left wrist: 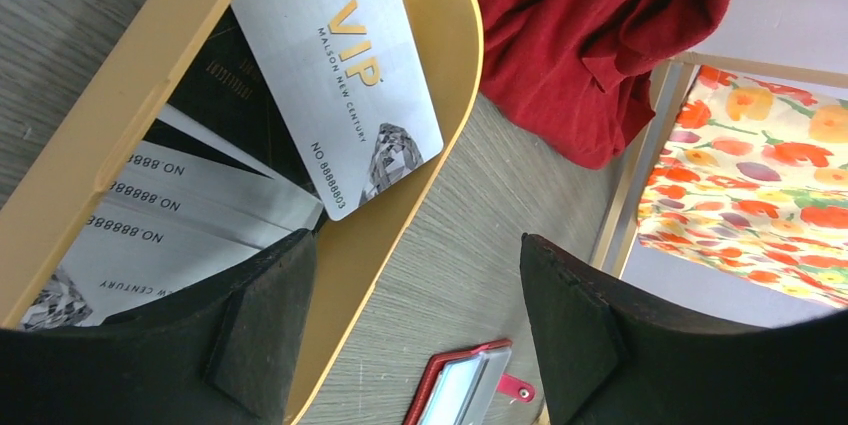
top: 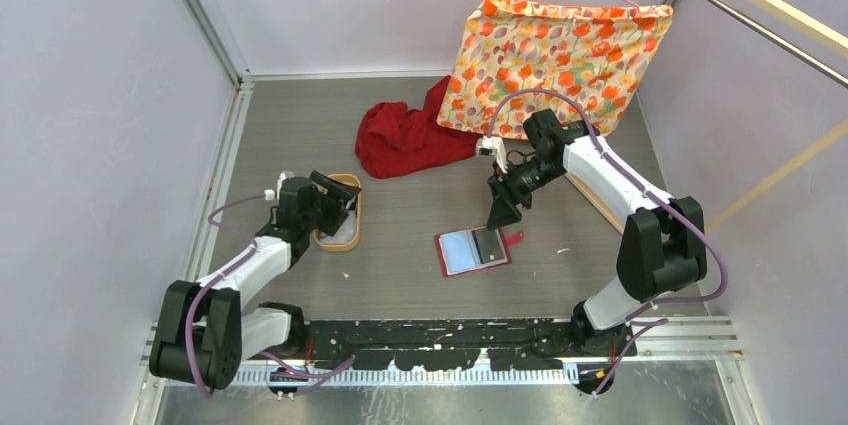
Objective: Put the credit cards into the card holder
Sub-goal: Pick up the credit card from the storage box.
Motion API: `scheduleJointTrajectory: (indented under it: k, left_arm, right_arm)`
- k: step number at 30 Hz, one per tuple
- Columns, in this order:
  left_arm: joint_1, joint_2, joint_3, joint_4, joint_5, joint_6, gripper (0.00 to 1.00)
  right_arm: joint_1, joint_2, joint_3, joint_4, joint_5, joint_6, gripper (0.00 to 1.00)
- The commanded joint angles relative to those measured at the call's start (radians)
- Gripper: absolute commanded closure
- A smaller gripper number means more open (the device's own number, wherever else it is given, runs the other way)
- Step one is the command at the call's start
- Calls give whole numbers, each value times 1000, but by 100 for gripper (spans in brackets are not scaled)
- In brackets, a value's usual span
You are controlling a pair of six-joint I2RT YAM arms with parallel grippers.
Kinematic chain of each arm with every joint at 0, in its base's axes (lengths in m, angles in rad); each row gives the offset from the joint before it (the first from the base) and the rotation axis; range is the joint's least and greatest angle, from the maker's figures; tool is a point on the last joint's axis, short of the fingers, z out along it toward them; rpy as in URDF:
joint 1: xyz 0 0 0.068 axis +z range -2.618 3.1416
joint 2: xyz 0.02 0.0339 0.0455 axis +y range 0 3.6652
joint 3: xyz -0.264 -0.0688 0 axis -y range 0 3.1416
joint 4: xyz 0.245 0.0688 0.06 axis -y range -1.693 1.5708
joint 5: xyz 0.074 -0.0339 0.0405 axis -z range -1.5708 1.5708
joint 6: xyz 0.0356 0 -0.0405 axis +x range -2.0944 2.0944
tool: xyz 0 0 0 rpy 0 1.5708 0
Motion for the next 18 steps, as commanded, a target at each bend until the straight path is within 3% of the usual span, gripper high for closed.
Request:
scheduleJointTrajectory:
  k: [1, 18]
  left_arm:
    - [7, 21, -13, 110, 12, -22, 25]
    - [7, 37, -36, 172, -10, -34, 25]
  right_arm:
    - [2, 6, 42, -15, -16, -20, 41]
    - [1, 6, 46, -26, -15, -30, 41]
